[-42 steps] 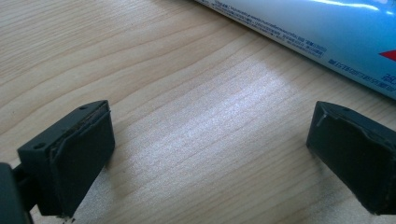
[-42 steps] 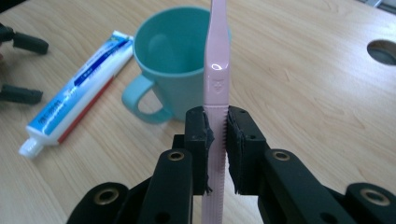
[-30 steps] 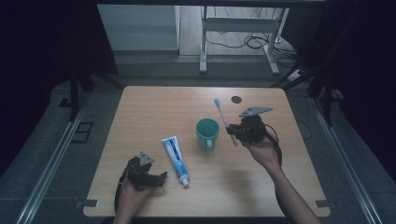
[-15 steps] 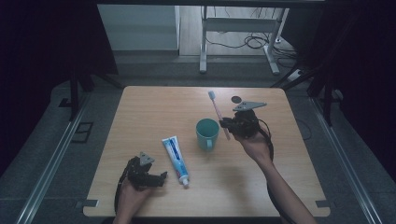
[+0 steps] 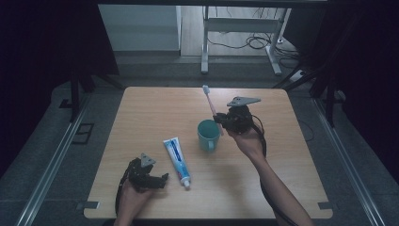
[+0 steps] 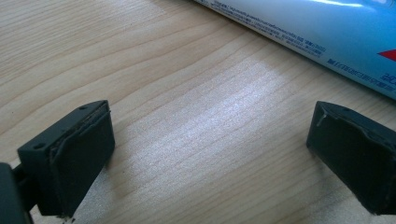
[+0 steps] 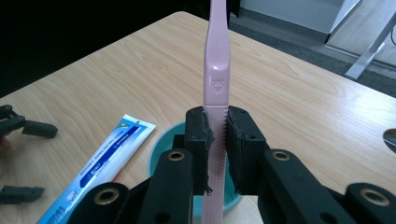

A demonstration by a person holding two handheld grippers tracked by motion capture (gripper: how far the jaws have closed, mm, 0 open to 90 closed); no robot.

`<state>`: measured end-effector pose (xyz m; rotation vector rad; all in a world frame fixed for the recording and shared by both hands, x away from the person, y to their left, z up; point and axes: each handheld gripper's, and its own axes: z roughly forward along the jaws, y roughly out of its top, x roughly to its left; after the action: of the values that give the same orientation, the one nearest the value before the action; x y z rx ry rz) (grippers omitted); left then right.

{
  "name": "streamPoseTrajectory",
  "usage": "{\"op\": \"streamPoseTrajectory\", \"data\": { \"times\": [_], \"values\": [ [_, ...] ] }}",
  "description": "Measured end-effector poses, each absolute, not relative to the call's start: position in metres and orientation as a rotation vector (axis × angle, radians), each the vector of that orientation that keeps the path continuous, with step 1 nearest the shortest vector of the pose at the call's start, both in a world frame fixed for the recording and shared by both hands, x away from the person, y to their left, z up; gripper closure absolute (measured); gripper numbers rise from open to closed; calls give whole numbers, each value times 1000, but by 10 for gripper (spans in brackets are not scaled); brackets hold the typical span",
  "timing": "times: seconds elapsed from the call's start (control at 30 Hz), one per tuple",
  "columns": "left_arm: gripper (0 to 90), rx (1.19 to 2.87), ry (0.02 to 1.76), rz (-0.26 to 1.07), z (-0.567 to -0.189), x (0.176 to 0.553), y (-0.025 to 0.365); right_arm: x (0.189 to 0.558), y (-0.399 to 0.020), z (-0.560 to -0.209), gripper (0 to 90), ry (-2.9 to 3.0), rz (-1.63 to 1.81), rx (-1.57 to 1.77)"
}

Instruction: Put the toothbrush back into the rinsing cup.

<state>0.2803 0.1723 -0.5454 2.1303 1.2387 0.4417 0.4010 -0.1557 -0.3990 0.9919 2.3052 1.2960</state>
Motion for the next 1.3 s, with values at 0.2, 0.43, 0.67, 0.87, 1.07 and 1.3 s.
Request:
{"op": "streamPoseTrajectory", "data": {
  "times": [0.2,0.43,0.67,0.87,1.07,1.3],
  "values": [
    [11,2132,1237,440,-545,280,172,405,-146,-400,788,2301,1313,983],
    [11,2130,1236,439,-545,280,172,408,-137,-411,787,2307,1320,985],
    [11,2132,1235,439,-545,280,172,411,-136,-422,787,2315,1314,1001],
    [11,2133,1233,438,-545,280,172,414,-136,-434,787,2330,1302,1018],
    [11,2133,1233,438,-545,280,172,417,-135,-448,787,2347,1283,1047],
    [11,2133,1232,438,-545,280,172,421,-132,-461,786,2380,1247,1075]
  ]
}}
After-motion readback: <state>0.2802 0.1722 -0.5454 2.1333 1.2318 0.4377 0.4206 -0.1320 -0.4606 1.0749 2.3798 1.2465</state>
